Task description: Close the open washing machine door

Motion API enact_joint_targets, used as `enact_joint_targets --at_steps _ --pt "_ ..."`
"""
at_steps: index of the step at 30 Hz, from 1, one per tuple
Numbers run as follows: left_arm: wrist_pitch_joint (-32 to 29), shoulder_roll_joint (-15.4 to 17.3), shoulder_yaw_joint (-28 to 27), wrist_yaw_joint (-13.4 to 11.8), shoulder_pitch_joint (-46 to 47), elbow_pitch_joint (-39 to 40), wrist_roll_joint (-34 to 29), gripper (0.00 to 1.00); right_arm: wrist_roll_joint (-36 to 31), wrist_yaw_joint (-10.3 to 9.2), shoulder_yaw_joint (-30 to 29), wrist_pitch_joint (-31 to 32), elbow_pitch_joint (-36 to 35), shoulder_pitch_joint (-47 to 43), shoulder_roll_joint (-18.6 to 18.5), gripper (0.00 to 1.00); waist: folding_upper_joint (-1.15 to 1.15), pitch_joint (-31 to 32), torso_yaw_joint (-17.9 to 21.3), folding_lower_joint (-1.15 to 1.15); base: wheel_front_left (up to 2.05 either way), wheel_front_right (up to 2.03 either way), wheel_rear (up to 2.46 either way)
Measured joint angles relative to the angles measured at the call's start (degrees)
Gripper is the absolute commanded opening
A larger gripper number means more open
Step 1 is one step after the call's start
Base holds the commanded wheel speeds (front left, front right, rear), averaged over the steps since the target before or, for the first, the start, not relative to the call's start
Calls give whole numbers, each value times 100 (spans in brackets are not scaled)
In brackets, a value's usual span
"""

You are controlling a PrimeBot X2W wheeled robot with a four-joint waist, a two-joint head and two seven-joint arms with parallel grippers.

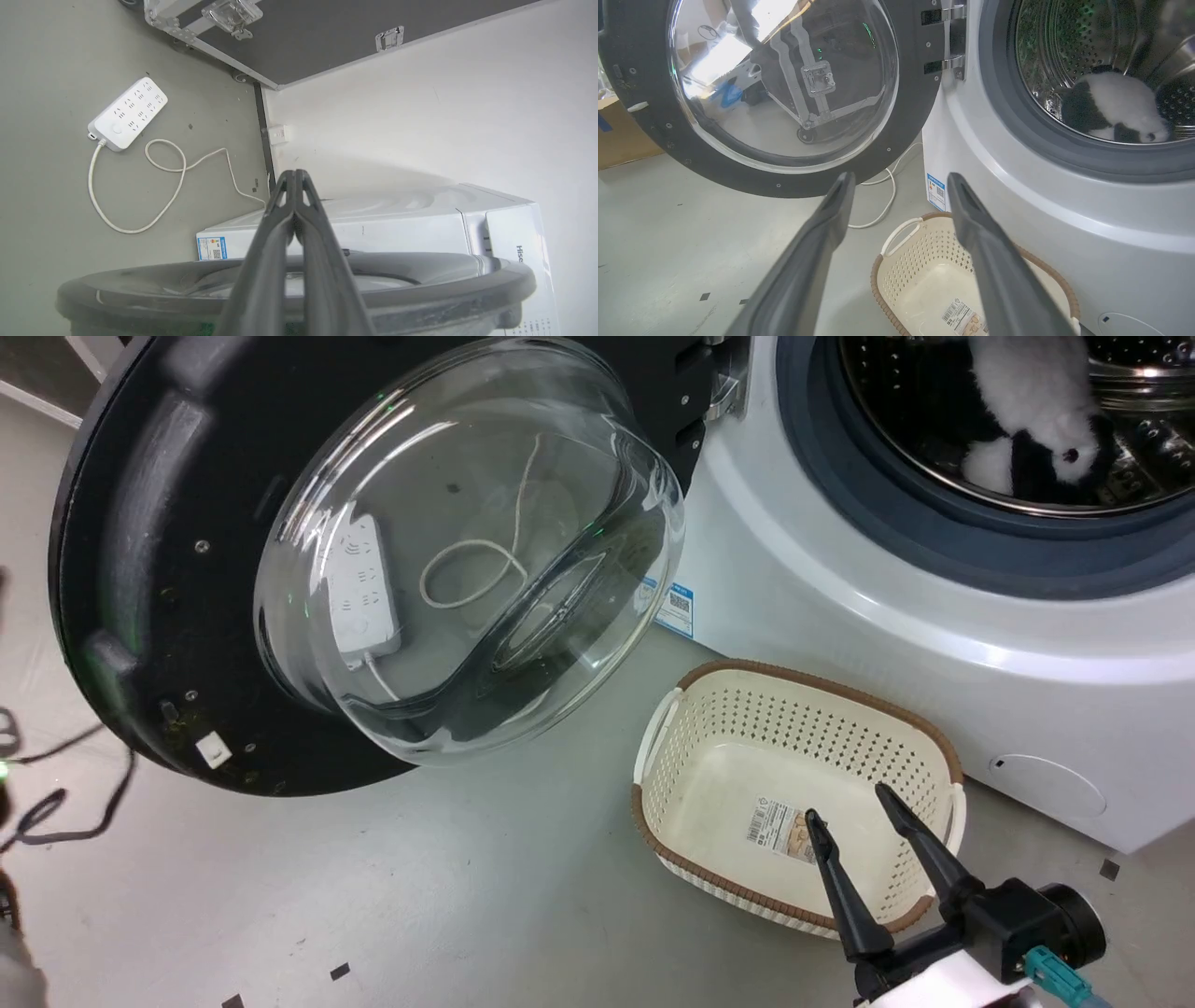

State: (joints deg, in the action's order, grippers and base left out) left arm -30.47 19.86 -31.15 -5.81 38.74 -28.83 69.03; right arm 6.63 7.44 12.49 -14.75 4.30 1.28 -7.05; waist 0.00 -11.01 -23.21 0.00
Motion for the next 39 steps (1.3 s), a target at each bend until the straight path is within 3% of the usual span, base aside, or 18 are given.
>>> enact_joint_targets --at_steps 11,20,24,28,34,39 --pt "-1391 -392 277 264 -735 647 586 0 25 0 -118 0 97 -9 34 100 0 340 28 -1 0 0 0" --pt "-2237 -1355 601 175 -2139 1823 1043 0 24 0 -446 -1 131 -162 221 100 0 893 193 -1 0 0 0" --pt "-2450 -1591 922 42 -2804 2326 1251 0 7 0 -479 -1 180 -353 307 100 0 1172 350 -2 0 0 0" --pt "-2372 -1622 1526 -9 -3482 2804 1594 0 -56 1 -542 -2 175 -390 361 100 0 1321 641 -1 0 0 0" --pt "-1500 -1675 3033 -2 -4228 3272 2605 0 -162 0 -701 -2 168 -450 378 100 0 1437 1152 -1 0 0 0" --pt "-736 -1705 3872 204 -4386 3239 3071 0 -213 0 -925 -5 158 -488 398 100 0 1426 1673 -1 0 0 0"
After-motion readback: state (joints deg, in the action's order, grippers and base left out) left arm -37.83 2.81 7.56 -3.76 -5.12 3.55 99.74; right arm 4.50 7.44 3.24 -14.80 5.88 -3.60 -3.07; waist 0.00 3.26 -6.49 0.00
